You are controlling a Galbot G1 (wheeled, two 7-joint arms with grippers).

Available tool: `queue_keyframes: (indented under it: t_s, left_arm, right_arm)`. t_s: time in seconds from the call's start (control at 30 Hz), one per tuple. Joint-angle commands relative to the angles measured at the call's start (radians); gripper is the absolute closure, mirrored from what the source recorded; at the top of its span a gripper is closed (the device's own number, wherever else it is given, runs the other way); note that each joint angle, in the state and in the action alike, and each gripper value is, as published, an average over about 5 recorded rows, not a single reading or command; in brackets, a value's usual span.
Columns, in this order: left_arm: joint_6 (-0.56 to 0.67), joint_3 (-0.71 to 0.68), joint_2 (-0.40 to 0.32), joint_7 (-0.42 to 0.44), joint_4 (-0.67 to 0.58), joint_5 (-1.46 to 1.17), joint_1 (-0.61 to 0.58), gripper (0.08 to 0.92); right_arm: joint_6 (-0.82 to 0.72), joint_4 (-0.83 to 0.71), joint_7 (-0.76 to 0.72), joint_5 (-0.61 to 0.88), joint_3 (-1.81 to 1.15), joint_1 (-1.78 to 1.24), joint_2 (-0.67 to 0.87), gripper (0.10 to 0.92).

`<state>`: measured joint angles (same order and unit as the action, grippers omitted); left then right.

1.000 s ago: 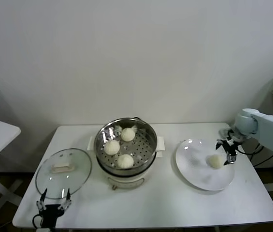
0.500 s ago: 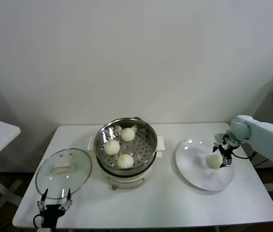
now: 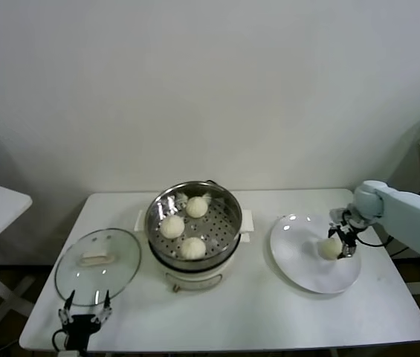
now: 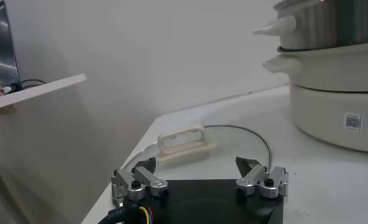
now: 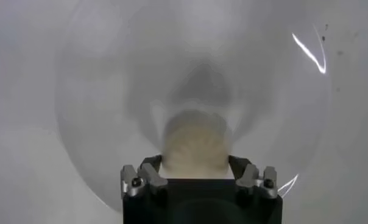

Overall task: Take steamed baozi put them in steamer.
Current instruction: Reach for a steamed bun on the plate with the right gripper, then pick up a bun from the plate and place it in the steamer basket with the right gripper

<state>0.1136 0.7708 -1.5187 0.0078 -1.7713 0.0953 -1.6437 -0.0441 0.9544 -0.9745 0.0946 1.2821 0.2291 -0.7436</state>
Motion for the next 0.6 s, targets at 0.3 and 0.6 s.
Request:
queue_keyframes:
  t_s: [0.3, 0.6]
  left_arm:
    - [-0.004, -0.002, 0.001, 0.001, -0.01, -0.001, 0.003, 0.177]
    - [-0.004, -0.007, 0.0, 0.004, -0.014, -0.003, 0.007, 0.177]
  right_arm:
    - [-0.04, 0.137, 0.004, 0.054, 0.139, 0.171, 0.05, 0.41]
    - [-0.136, 0.408, -0.024, 0.408, 0.535, 0.701, 0.049, 0.42]
